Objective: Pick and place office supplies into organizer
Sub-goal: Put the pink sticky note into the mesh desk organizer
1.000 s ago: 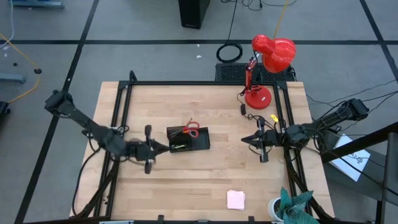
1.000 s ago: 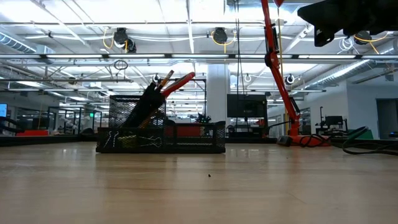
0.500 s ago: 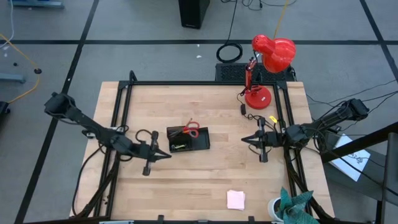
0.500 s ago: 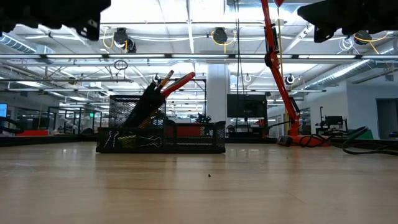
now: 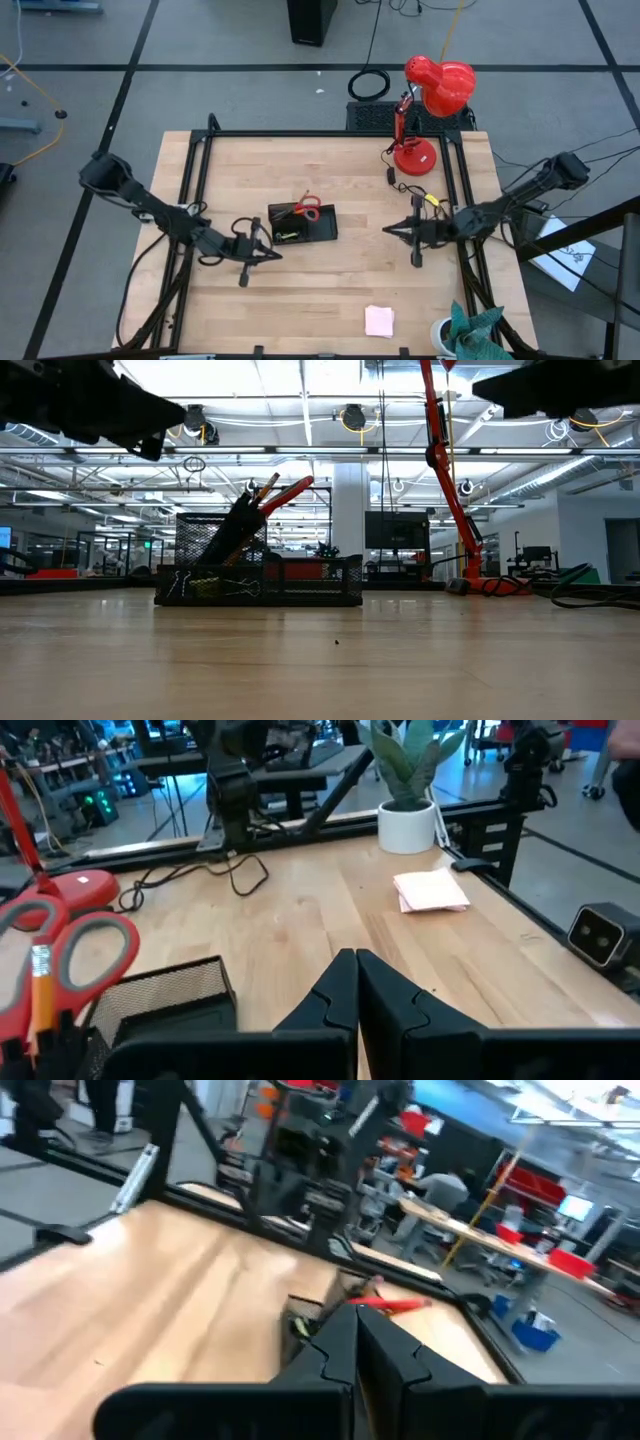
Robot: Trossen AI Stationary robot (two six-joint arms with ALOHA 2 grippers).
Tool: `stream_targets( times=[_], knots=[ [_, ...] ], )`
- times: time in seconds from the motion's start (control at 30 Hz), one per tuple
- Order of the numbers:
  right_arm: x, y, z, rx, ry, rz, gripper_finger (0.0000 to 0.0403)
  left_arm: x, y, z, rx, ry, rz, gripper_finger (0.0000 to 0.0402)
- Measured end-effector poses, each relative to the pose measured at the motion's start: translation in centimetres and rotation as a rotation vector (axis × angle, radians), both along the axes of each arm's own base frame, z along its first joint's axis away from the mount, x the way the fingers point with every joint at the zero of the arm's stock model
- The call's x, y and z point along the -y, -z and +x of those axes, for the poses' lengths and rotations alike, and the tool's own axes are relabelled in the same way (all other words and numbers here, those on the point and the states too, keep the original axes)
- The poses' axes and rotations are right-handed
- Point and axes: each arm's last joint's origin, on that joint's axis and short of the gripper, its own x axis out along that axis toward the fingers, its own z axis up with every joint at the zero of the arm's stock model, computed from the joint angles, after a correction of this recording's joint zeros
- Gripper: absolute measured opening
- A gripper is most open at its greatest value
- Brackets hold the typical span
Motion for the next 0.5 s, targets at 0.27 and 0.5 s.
stream_targets(
  times=[0.27, 0.5],
  knots=[
    [-5.3, -3.5, 4.2, -0.215, -0.118, -0.074, 0.0, 0.0, 0.2, 0.4, 0.022, -0.005, 0.022, 0.0023],
    [-11.4, -2.9, 6.5, -0.51, -0.229, -0.23, 0.0, 0.5, -0.4, 0.4, 0.062, 0.059, -0.065, 0.0026]
  ],
)
